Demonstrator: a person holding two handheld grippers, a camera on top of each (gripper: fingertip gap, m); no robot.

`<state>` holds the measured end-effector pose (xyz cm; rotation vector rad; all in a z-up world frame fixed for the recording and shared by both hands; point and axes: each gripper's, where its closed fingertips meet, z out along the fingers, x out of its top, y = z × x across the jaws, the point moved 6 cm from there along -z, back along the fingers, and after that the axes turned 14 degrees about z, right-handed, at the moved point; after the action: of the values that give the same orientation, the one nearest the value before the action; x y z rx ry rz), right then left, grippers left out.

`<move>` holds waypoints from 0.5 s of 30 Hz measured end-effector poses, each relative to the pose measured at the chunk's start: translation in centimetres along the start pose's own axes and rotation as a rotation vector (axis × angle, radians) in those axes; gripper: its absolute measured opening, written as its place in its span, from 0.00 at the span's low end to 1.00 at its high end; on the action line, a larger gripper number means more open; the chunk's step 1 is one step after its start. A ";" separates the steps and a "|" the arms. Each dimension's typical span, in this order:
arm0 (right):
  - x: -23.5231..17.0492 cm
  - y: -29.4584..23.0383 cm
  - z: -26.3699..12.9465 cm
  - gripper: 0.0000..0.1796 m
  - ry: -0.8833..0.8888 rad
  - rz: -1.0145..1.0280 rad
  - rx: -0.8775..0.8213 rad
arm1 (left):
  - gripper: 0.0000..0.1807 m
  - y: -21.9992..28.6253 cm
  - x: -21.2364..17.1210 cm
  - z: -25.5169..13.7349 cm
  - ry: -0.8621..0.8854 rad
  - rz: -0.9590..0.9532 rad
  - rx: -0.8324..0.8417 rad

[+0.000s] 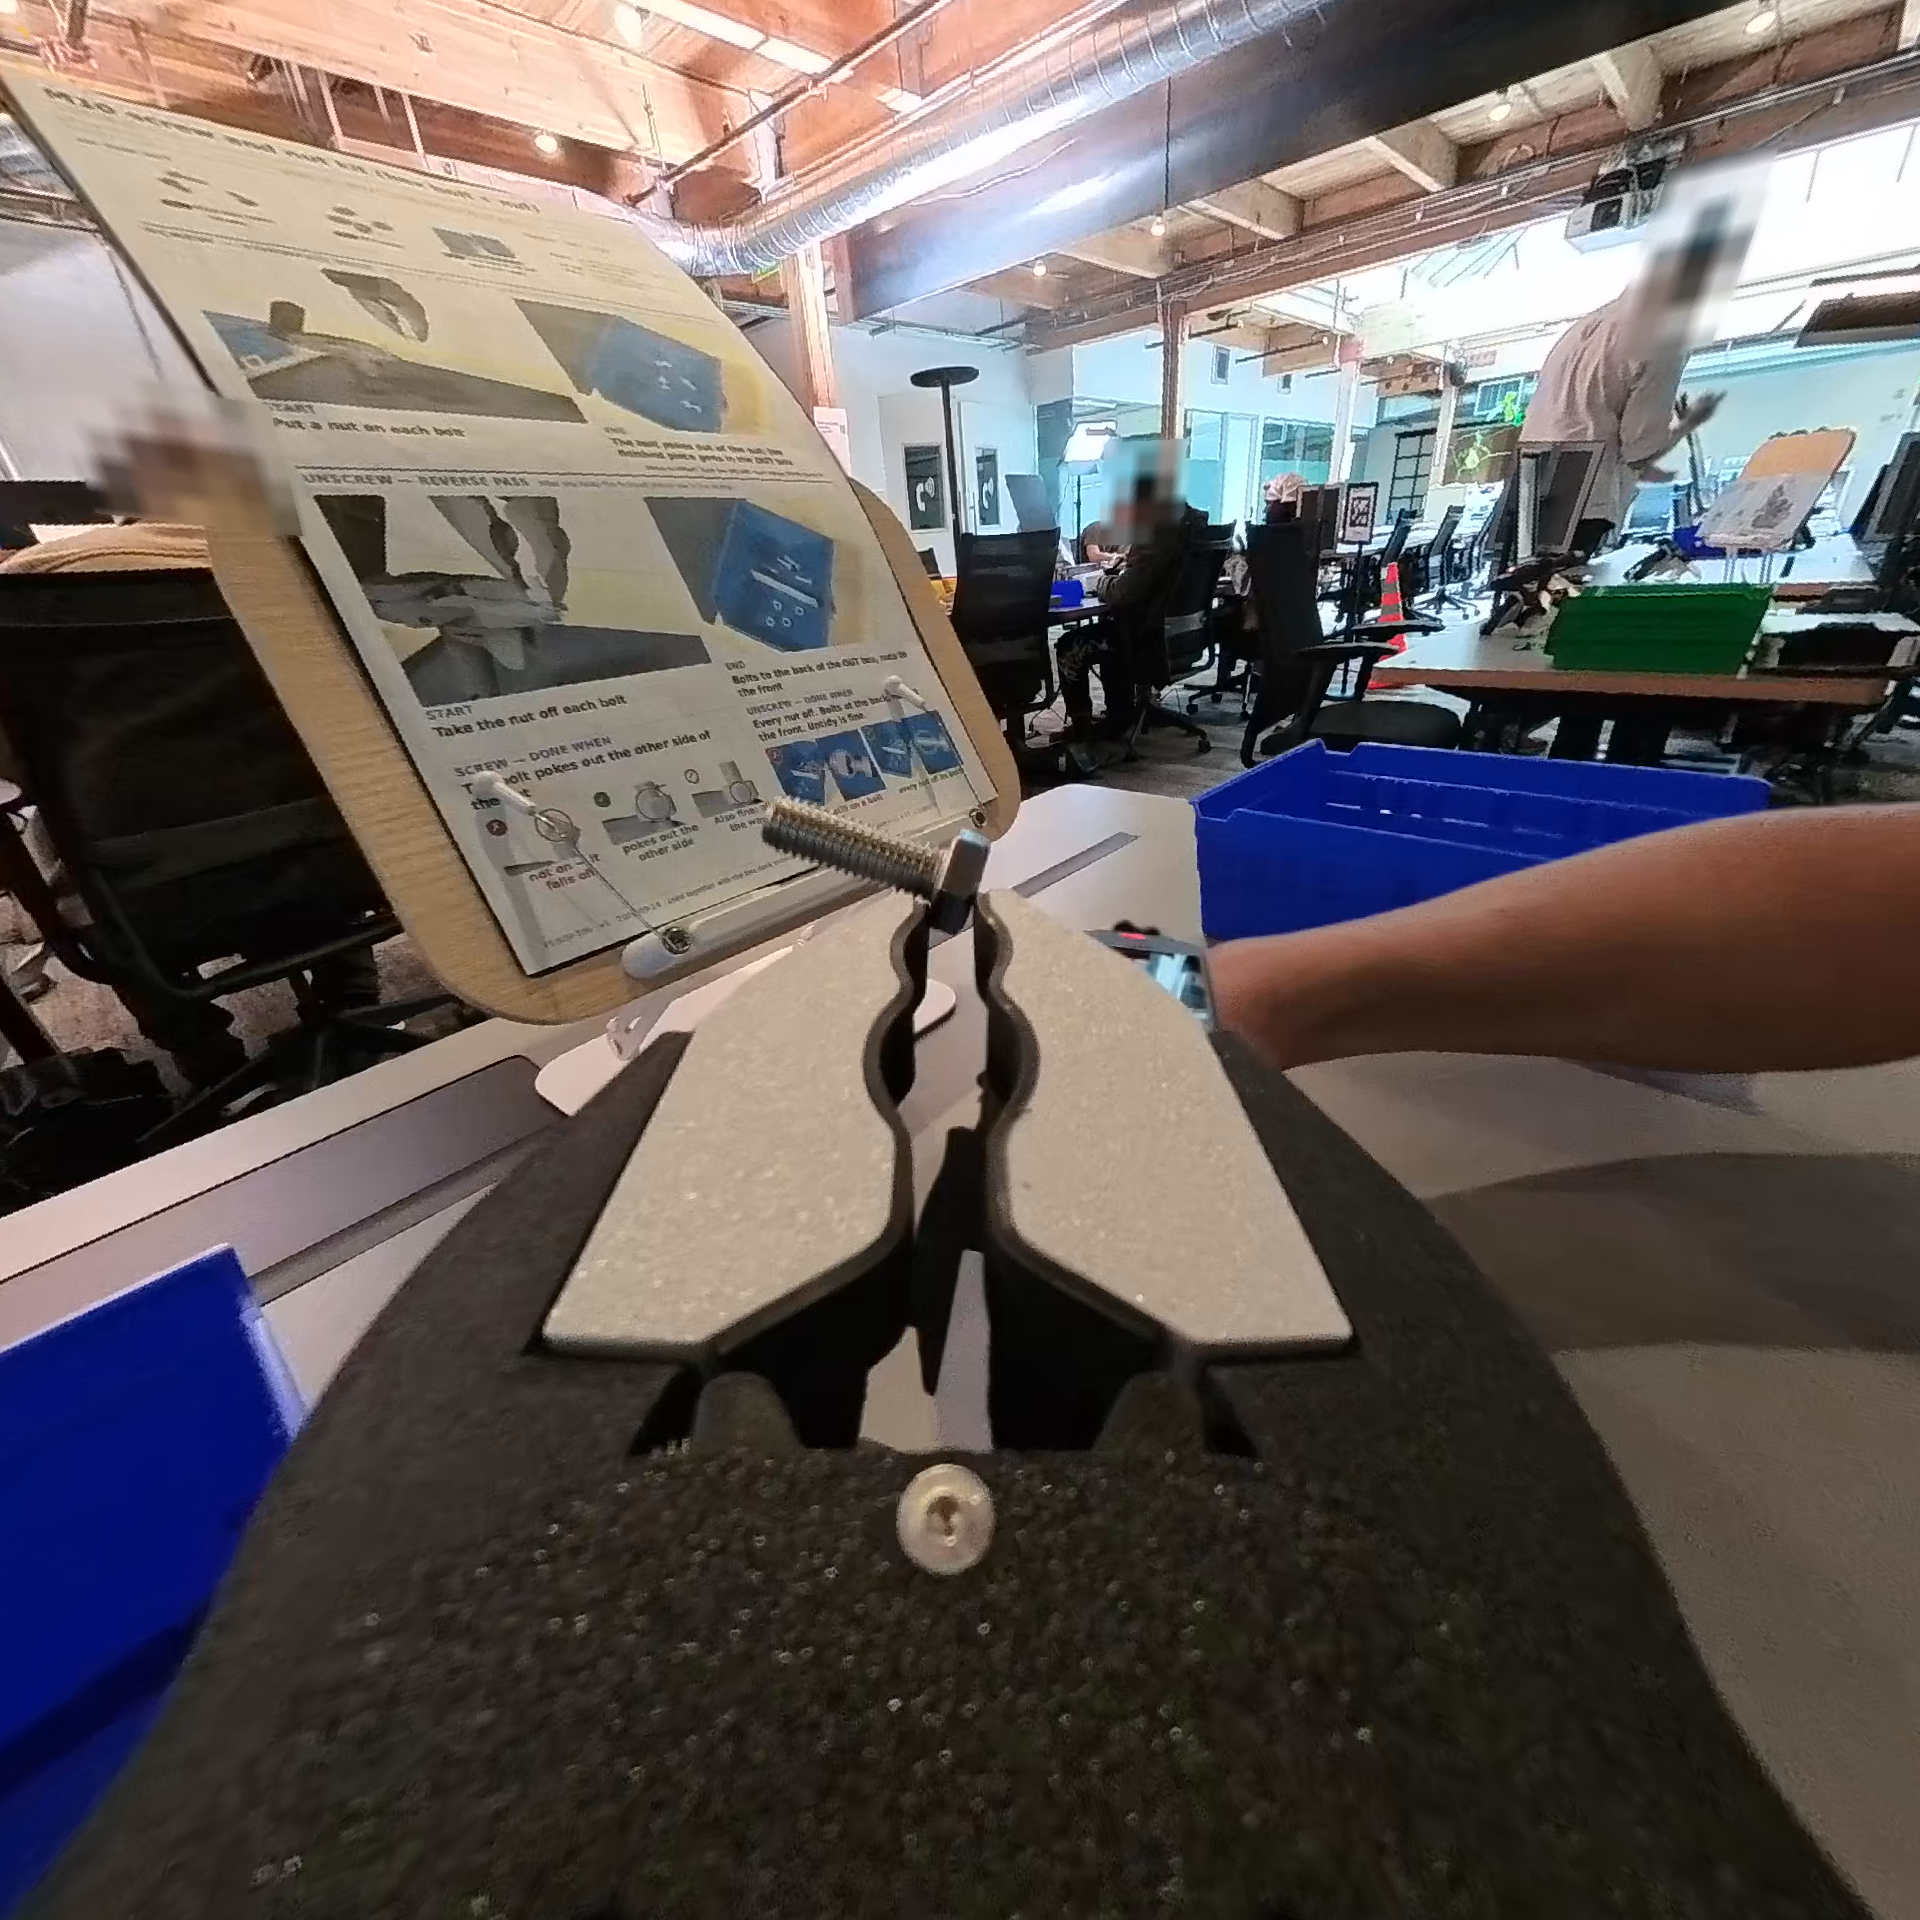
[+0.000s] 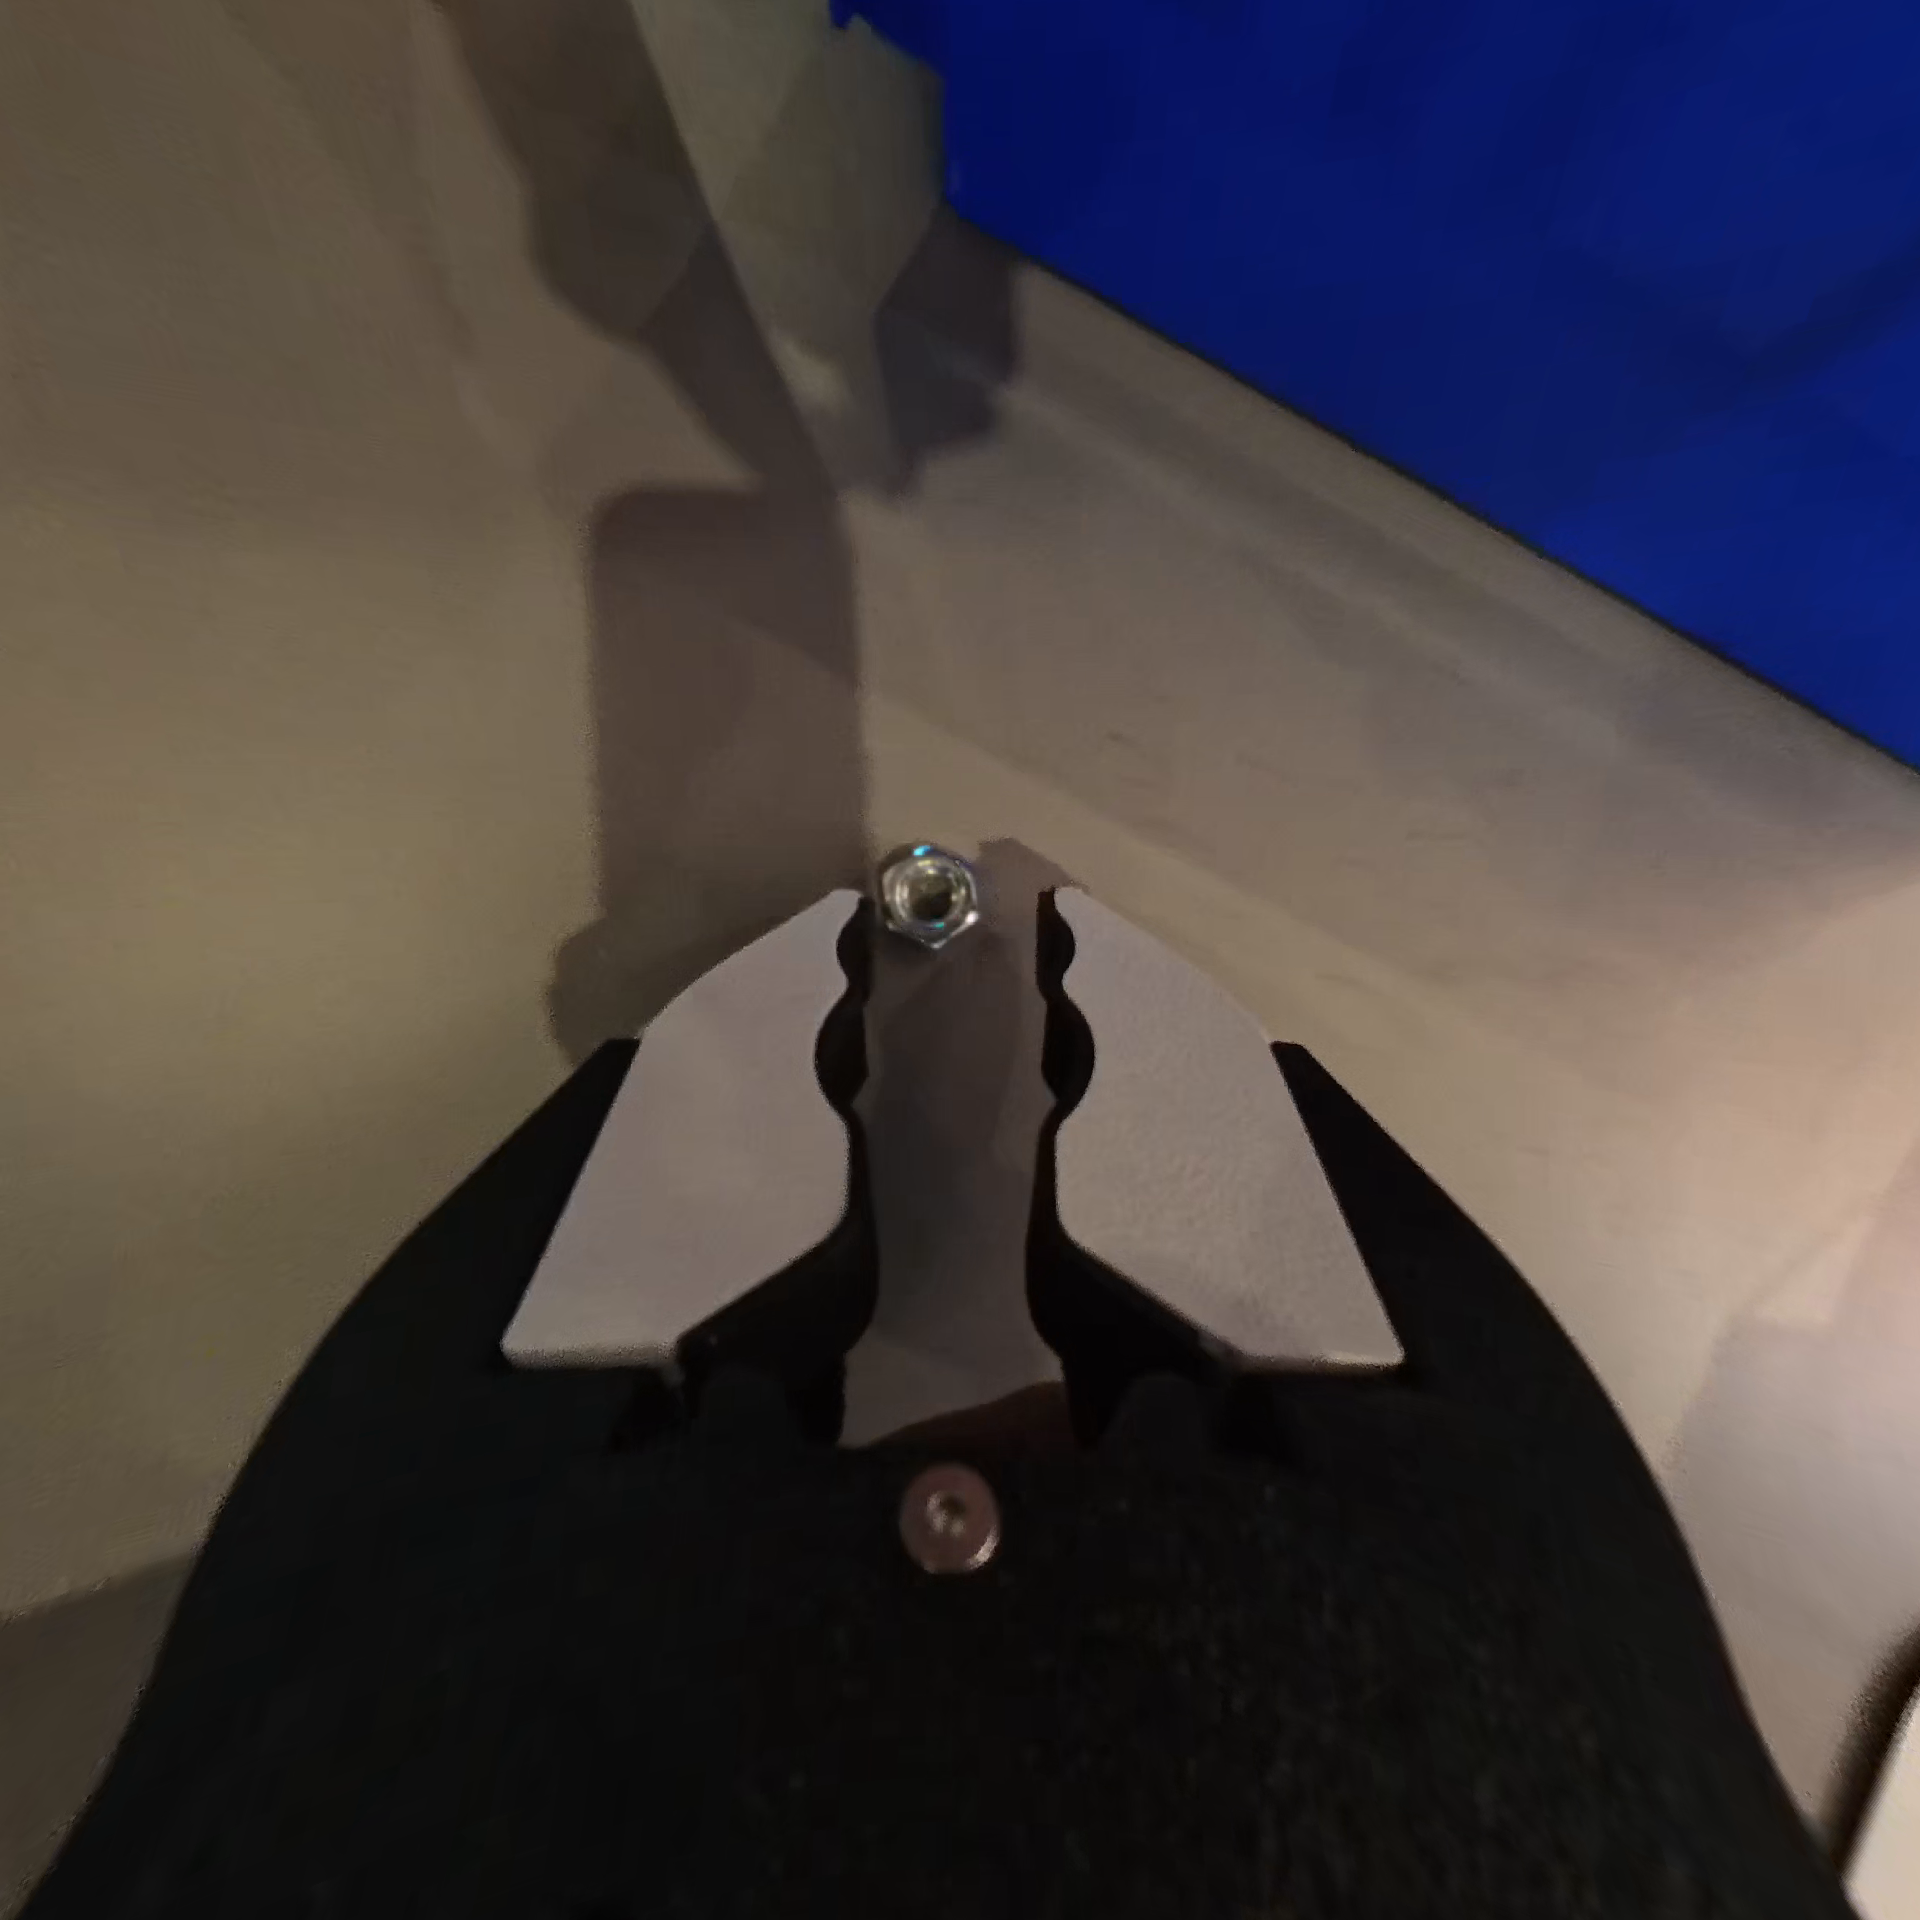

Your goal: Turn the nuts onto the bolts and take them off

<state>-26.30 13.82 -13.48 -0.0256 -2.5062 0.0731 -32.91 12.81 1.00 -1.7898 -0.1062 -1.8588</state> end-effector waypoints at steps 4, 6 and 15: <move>0.0 0.5 -0.2 0.16 -0.032 -0.022 0.047 | 0.04 -0.2 0.0 -0.1 0.008 -0.021 0.001; 0.1 0.6 -0.2 0.16 -0.040 -0.037 0.068 | 0.04 -0.3 0.1 -0.2 0.015 -0.033 -0.001; 0.1 0.4 0.8 0.11 -0.059 -0.064 0.145 | 0.04 -0.8 0.1 -0.3 0.031 -0.073 0.000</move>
<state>-26.85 14.16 -14.12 0.1183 -2.5522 0.2315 -33.56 13.29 1.34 -1.7782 -0.1620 -1.9367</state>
